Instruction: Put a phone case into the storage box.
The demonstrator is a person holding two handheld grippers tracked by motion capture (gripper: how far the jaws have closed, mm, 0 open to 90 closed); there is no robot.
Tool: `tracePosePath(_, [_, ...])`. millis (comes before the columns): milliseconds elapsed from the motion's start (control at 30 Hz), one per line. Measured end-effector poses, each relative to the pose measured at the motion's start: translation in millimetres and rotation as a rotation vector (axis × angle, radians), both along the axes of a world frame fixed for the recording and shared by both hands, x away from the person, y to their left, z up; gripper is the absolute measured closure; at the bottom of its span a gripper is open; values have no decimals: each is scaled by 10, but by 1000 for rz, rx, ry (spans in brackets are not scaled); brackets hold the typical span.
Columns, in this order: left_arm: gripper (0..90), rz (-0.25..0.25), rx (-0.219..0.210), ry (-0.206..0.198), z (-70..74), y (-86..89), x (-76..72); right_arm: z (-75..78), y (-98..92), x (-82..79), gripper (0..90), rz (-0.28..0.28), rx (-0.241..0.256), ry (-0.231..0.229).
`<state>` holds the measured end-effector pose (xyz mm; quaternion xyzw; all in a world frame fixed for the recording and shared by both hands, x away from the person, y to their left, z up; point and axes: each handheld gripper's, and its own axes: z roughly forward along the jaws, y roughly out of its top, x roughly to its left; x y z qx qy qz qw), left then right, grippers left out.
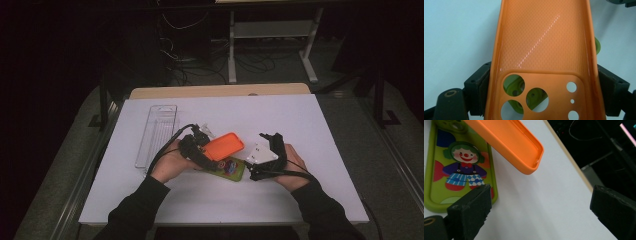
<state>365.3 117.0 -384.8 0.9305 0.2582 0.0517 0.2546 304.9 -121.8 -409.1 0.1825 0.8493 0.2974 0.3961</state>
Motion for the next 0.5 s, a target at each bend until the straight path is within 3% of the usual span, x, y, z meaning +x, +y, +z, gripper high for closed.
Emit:
tracePosePath(167, [161, 30, -42, -2, 5, 15, -16, -12, 68, -23, 33, 11, -45, -50])
tracePosePath(300, [162, 18, -15, -2, 26, 45, -28, -32, 112, -43, 34, 20, -106, -93])
tracePosePath(500, [162, 17, -11, 0, 21, 85, -54, -42, 185, -55, 40, 67, -217, -208])
